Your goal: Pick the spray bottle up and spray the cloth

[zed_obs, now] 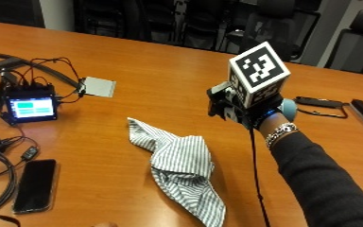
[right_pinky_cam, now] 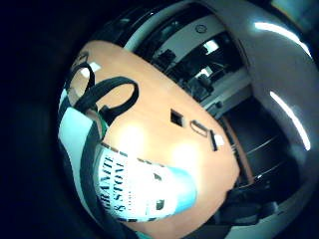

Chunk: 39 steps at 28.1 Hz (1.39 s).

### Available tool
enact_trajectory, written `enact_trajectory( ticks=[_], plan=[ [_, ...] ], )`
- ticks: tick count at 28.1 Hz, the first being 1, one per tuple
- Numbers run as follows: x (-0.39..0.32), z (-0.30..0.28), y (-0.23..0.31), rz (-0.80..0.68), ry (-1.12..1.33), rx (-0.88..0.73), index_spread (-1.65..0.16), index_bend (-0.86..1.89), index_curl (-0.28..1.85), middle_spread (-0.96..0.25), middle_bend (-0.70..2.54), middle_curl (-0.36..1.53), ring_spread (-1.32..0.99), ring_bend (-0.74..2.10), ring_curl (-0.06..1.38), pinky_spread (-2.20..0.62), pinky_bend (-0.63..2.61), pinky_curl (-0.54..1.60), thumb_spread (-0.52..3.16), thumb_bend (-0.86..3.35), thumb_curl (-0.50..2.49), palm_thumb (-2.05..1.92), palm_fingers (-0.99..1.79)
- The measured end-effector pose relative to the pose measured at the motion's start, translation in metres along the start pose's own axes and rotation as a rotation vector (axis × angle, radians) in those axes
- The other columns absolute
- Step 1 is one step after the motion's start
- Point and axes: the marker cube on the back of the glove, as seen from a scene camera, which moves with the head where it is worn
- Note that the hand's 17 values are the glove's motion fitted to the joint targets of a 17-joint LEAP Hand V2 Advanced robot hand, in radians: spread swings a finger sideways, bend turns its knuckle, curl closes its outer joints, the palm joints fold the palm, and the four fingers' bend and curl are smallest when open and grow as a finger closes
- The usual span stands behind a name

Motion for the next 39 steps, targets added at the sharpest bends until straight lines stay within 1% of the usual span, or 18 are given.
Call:
enact_trajectory(
  ticks=[5, 8, 14, 18, 25, 31, 34, 39],
  plan=[
    [-0.018, 0.005, 0.004, -0.154, 0.130, -0.039, -0.30, 0.21, 0.52, -0.26, 0.40, 0.49, -0.21, 0.49, 0.44, -0.32, 0.51, 0.40, 0.62, -0.03, 0.64, 0.90, 1.34],
    [-0.029, 0.009, 0.006, -0.222, 0.149, -0.058, -0.30, 0.21, 0.53, -0.26, 0.40, 0.49, -0.21, 0.49, 0.44, -0.32, 0.51, 0.40, 0.61, -0.03, 0.64, 0.90, 1.34],
    [-0.052, 0.015, 0.009, -0.393, 0.153, -0.153, -0.30, 0.21, 0.53, -0.26, 0.41, 0.50, -0.22, 0.49, 0.45, -0.32, 0.51, 0.40, 0.60, -0.03, 0.65, 0.90, 1.34],
    [-0.065, 0.021, 0.012, -0.450, 0.152, -0.182, -0.30, 0.22, 0.54, -0.26, 0.41, 0.50, -0.22, 0.49, 0.45, -0.32, 0.51, 0.40, 0.60, -0.03, 0.66, 0.89, 1.33],
    [-0.072, 0.029, 0.018, -0.462, 0.144, -0.210, -0.30, 0.21, 0.54, -0.26, 0.41, 0.50, -0.22, 0.49, 0.45, -0.33, 0.51, 0.40, 0.60, -0.03, 0.67, 0.89, 1.33],
    [-0.066, 0.008, 0.006, -0.388, 0.074, -0.179, -0.30, 0.21, 0.54, -0.26, 0.41, 0.50, -0.22, 0.49, 0.45, -0.32, 0.50, 0.40, 0.59, -0.03, 0.68, 0.89, 1.33],
    [-0.067, -0.013, -0.005, -0.334, -0.022, -0.147, -0.30, 0.21, 0.55, -0.26, 0.41, 0.50, -0.22, 0.49, 0.45, -0.32, 0.50, 0.40, 0.59, -0.03, 0.68, 0.89, 1.32],
    [-0.072, -0.052, -0.022, -0.223, -0.287, -0.088, -0.30, 0.22, 0.55, -0.26, 0.42, 0.50, -0.22, 0.48, 0.44, -0.25, 0.45, 0.39, 0.60, -0.03, 0.69, 0.89, 1.30]
  ],
)
